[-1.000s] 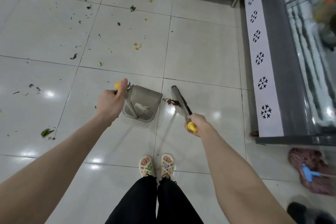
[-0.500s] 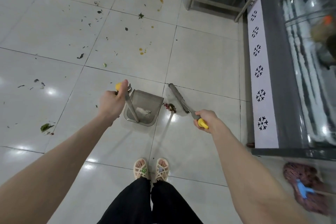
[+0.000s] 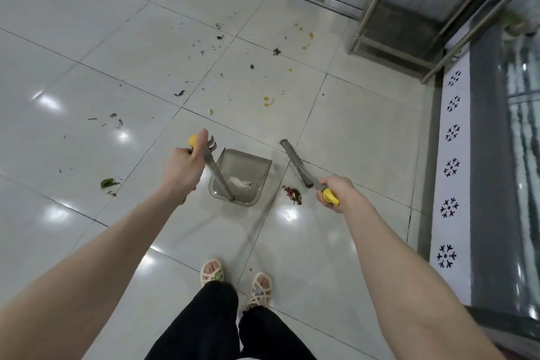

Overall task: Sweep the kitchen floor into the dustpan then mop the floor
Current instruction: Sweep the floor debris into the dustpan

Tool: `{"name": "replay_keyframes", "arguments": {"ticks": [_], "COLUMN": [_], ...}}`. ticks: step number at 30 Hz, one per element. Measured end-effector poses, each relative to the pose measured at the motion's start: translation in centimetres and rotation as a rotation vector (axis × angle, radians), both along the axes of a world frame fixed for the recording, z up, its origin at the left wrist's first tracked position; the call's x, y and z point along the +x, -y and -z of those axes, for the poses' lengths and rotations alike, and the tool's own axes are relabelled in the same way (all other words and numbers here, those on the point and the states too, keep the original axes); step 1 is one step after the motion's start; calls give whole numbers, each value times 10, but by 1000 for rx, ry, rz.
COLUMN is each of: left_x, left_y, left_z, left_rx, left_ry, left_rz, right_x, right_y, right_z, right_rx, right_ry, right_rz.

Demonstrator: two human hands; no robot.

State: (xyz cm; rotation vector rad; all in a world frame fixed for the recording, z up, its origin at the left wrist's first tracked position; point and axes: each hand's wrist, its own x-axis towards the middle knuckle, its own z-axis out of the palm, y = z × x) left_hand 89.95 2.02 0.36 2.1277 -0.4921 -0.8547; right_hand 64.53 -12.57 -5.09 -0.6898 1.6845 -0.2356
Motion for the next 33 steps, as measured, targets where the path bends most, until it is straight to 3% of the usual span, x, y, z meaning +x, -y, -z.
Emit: {"name": "replay_keyframes", "arguments": {"ticks": [9,24,33], "left_x": [85,379,493], "left_y": [-23,-118,-154], "left_z": [-8,-16,-7], "left_rx": [-28,4,45], "left_ry": [1,81,101], "left_rz": [-132,-204,-334], "right_x": [113,443,591], "right_y": [12,-56,-77], "right_z": [-16,-8,-1], "right_rx": [-29,56,109], "right_ry": [-20,87,165], "right_rz": [-214,-281,-335]}}
